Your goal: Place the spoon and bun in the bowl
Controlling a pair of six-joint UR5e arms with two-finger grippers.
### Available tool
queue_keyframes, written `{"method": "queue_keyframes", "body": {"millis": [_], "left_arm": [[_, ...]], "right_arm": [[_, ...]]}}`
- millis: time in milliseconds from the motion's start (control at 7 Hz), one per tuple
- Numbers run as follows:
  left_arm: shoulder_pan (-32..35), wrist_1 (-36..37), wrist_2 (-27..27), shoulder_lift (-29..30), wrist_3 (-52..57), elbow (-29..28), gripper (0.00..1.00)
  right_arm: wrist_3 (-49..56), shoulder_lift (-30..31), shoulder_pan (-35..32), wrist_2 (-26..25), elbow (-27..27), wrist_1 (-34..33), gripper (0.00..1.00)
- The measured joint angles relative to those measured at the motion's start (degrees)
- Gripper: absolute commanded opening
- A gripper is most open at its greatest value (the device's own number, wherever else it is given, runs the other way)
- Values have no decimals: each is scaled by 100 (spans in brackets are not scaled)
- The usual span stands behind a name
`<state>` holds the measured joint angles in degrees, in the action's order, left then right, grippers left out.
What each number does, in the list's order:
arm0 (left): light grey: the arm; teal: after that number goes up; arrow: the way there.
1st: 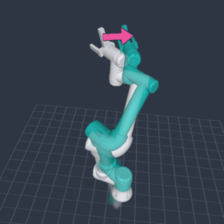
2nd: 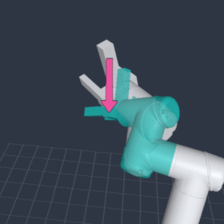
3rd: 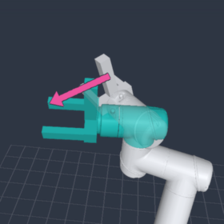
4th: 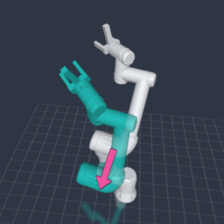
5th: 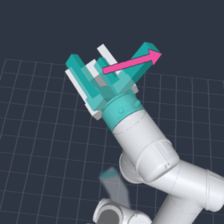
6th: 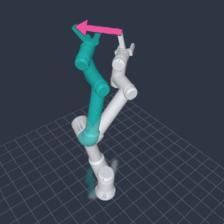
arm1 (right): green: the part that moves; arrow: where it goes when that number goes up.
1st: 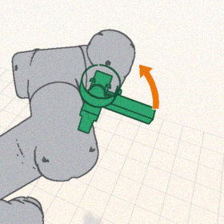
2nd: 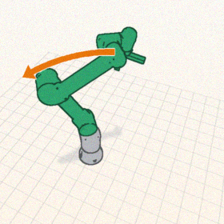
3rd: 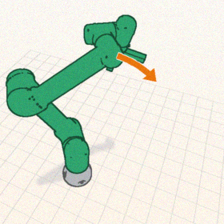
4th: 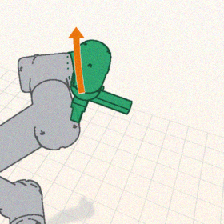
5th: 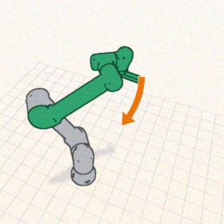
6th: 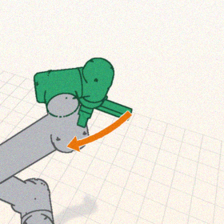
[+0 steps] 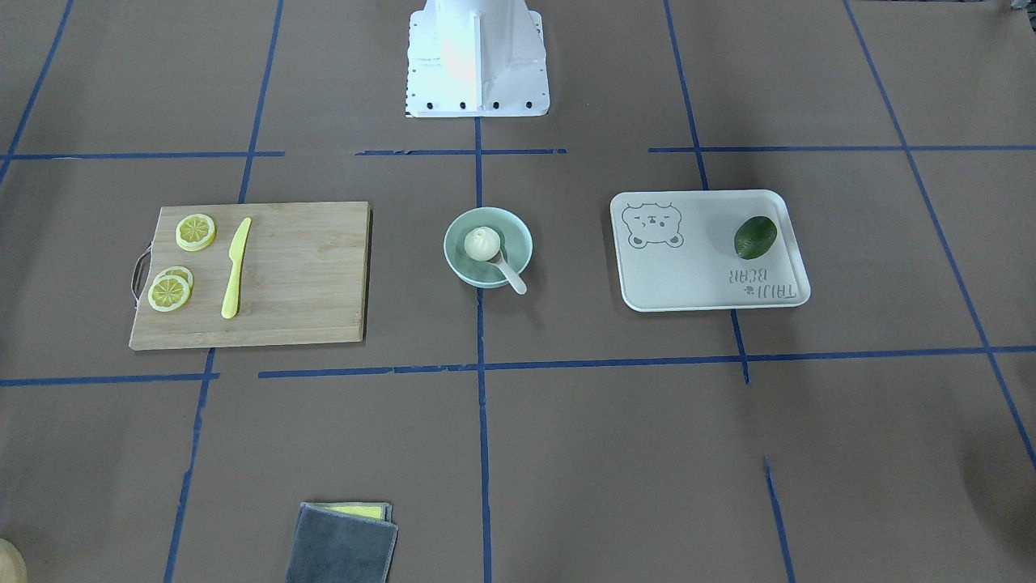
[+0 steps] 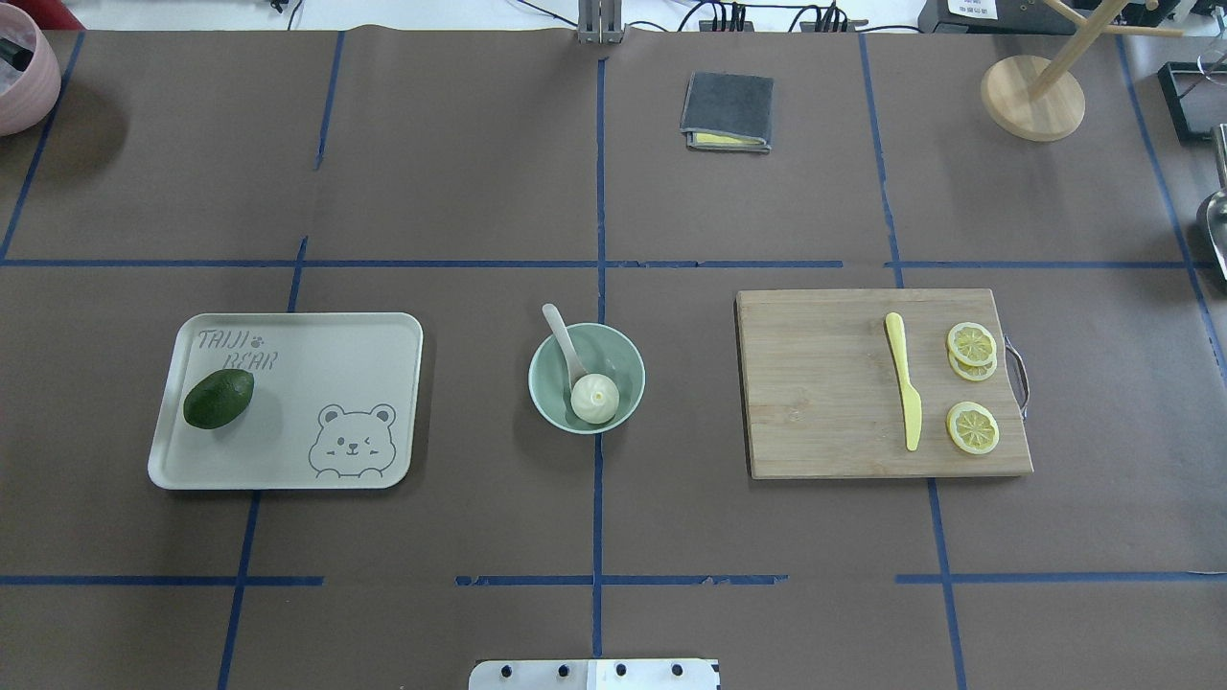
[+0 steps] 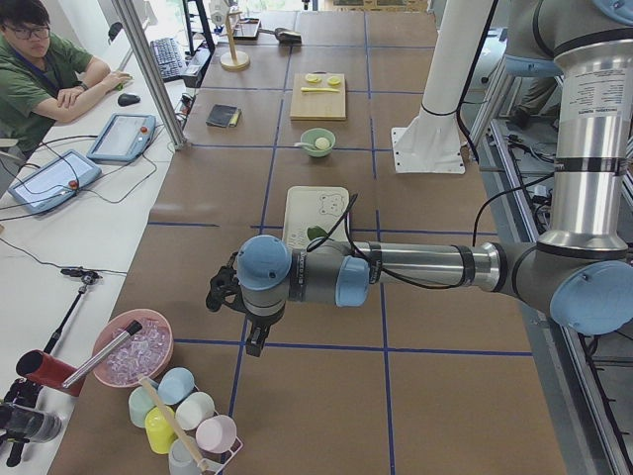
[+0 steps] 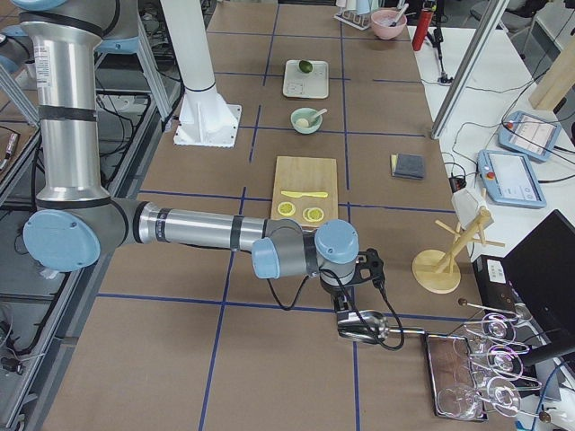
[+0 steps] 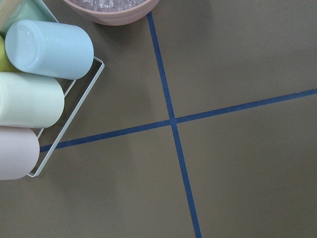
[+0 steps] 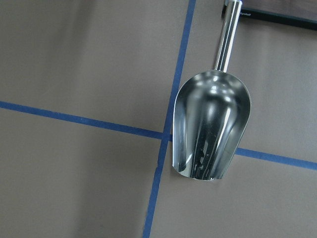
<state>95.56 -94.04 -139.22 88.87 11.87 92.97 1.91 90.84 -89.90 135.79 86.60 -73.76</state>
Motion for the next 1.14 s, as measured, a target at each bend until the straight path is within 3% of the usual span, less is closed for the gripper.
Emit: {"method": "queue_keyframes", "body": {"millis": [286, 1143], "left_arm": [[5, 0, 0, 6, 0, 1, 100], [13, 0, 0, 7, 0, 1, 100]], "right_arm": [[-42, 95, 6, -2, -28, 277, 100], [-25, 144, 20, -10, -94, 302, 100]]}}
